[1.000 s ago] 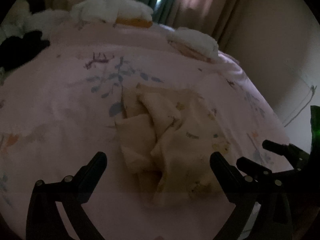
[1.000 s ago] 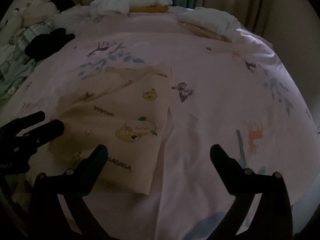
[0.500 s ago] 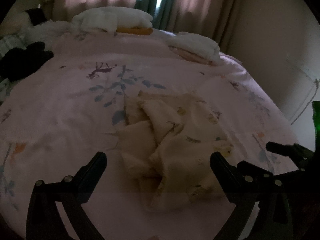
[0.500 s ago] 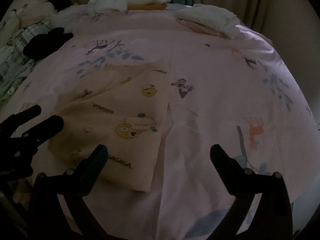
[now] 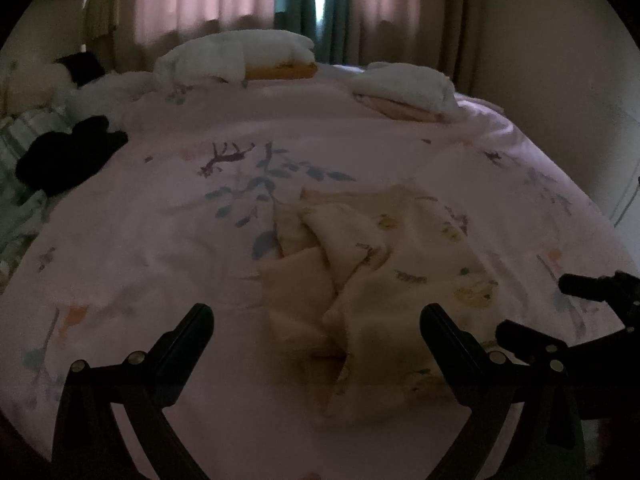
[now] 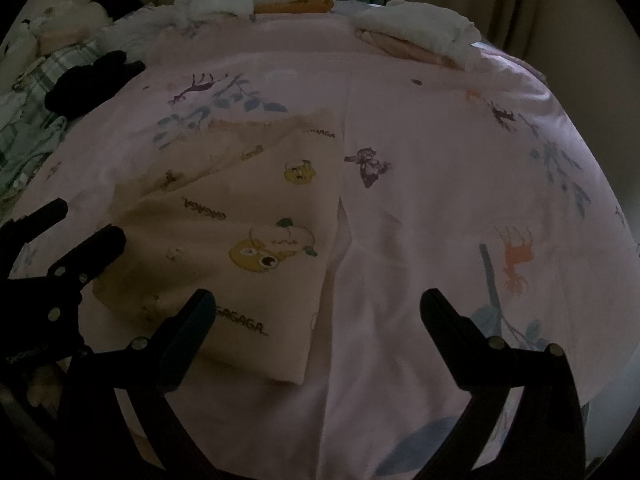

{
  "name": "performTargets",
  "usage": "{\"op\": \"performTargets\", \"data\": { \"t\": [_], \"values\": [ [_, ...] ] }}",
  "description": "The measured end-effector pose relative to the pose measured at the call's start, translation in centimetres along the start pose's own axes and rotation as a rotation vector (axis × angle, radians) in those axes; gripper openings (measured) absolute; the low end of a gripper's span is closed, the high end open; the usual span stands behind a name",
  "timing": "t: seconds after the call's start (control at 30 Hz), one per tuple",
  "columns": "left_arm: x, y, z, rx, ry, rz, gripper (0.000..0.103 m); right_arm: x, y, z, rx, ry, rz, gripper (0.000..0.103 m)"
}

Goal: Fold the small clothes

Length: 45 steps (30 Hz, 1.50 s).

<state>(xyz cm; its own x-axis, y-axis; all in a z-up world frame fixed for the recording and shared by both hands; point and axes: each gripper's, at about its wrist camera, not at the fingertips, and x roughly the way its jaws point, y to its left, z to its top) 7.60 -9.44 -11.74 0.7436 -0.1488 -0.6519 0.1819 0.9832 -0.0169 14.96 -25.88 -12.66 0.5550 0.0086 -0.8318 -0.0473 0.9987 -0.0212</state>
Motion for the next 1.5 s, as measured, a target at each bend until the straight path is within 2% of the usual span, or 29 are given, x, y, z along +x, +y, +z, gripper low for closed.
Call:
{"op": "performTargets", "data": {
  "t": [0.17, 0.4, 0.67, 1.27, 1.33, 1.43, 1.47, 1.5],
  "values": [
    [0.0, -0.2, -0.1, -0.004, 0.004, 0.000, 0.102, 0.3, -0.2, 0.1, 0.004, 0.008, -0.001, 0.102],
    [-0.2, -0.5, -0.1, 0.029, -0.018, 0.043, 0.102, 0.4, 0.1, 0.0, -0.004, 0.011, -0.007, 0.102],
    [-0.1, 0.2, 0.1, 0.008, -0.009, 0.015, 0.102, 0.5, 0.1, -0.1, 0.000, 0.016, -0.003, 0.102],
    [-0.2, 0.0, 0.2, 0.024, -0.022, 0.066, 0.102, 0.8, 1.0, -0.5, -0.029, 0.023, -0.021, 0.102],
    [-0.5, 0.0, 0.2, 0.020, -0.054, 0.108, 0.102, 0.7, 0.9, -0.5, -0.026, 0.018, -0.020, 0.102],
    [-1.2, -0.5, 0.0, 0.047, -0.162, 0.290, 0.102, 0.3, 0.8, -0.7, -0.023, -0.023, -0.065, 0.102],
    [-1.4, -0.5, 0.0, 0.056, -0.184, 0.334, 0.102, 0.1, 0.8, -0.7, -0.029, -0.043, -0.099, 0.102],
    [-1.5, -0.4, 0.1, 0.057, -0.190, 0.342, 0.102, 0.1, 0.8, -0.6, -0.035, -0.055, -0.120, 0.102]
  ]
}}
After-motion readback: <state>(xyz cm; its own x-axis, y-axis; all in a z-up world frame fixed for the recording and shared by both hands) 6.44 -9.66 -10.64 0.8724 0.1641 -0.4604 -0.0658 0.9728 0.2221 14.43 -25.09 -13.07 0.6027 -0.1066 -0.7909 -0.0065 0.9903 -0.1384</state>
